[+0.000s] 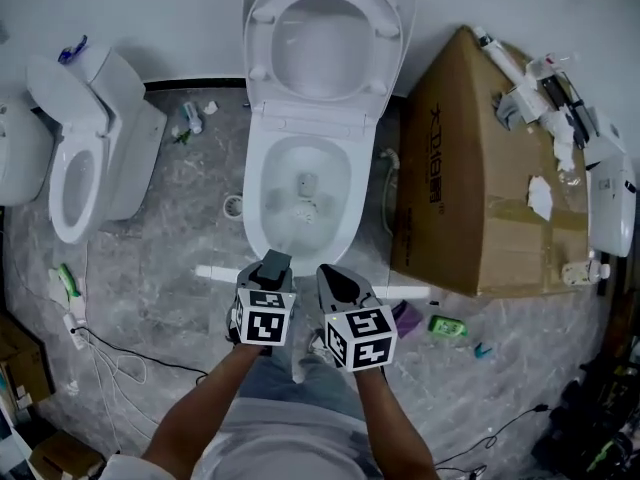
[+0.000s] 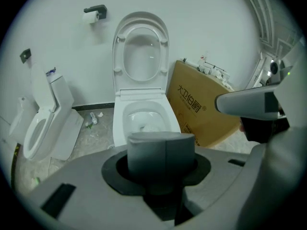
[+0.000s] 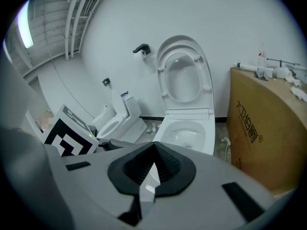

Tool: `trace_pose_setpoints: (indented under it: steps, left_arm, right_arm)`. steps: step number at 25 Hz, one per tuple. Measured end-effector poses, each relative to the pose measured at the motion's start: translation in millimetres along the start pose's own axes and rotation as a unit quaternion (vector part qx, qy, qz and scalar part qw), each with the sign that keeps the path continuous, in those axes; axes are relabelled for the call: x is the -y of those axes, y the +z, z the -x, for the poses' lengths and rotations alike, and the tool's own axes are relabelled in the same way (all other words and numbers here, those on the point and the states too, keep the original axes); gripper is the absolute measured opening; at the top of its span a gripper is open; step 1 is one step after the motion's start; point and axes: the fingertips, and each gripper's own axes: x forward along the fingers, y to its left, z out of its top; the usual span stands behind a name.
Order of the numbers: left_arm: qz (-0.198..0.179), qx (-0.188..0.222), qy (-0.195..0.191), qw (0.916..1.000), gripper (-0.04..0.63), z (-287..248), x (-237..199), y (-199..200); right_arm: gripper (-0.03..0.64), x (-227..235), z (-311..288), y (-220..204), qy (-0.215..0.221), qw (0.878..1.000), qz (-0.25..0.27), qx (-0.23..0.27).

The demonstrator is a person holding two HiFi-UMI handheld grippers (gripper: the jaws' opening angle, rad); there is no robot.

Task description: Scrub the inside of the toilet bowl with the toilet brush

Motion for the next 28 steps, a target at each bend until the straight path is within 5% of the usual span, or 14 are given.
trace_pose_setpoints:
  steps: [13, 28]
  left_arm:
    - [0.029, 0.103, 0.03, 0.9938, 0.158, 137.6, 37.3, 19.9]
    - [0.02, 0.225, 0.037, 0.9733, 0.158, 246.0, 100.2, 31.0]
  right_arm:
    - [-0.002, -52.8, 98.2, 25.4, 0.023, 0.996, 0.071, 0.054]
    - [-0.002, -93.3, 202.7, 40.3, 0.028, 0.982, 0.127, 0.14]
